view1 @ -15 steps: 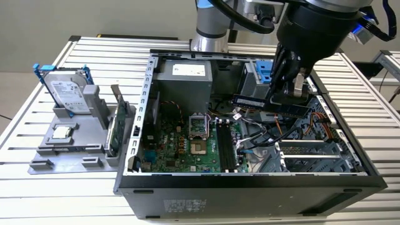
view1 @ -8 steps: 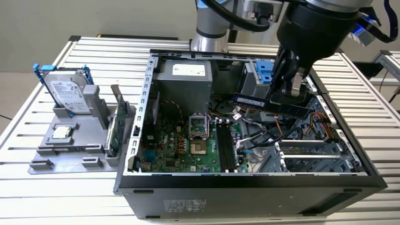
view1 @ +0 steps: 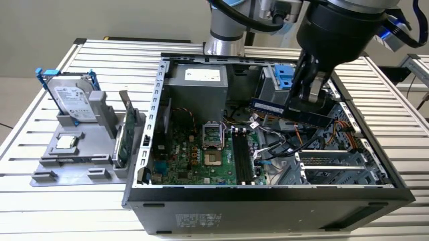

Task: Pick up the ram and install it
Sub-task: 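Pick up the ram and move it above insertion slot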

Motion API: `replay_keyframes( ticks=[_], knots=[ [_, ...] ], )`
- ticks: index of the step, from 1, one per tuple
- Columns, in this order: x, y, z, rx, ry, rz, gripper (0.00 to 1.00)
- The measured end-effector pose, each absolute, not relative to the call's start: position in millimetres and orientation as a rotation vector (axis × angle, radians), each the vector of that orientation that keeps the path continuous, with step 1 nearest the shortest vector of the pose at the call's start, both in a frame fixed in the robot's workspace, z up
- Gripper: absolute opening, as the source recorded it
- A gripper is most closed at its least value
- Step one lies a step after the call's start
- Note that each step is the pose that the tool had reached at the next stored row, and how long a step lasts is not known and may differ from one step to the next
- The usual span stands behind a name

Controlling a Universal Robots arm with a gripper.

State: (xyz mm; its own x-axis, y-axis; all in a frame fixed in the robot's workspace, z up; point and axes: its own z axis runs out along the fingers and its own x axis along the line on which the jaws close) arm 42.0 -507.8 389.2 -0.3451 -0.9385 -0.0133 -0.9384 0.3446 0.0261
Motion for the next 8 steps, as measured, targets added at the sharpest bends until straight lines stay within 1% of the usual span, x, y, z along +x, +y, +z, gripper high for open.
replay_keyframes(
  ticks=[8],
  knots=[
    [42.0,-507.8,389.2,1.699,-2.639,-0.046,0.00]
  ],
)
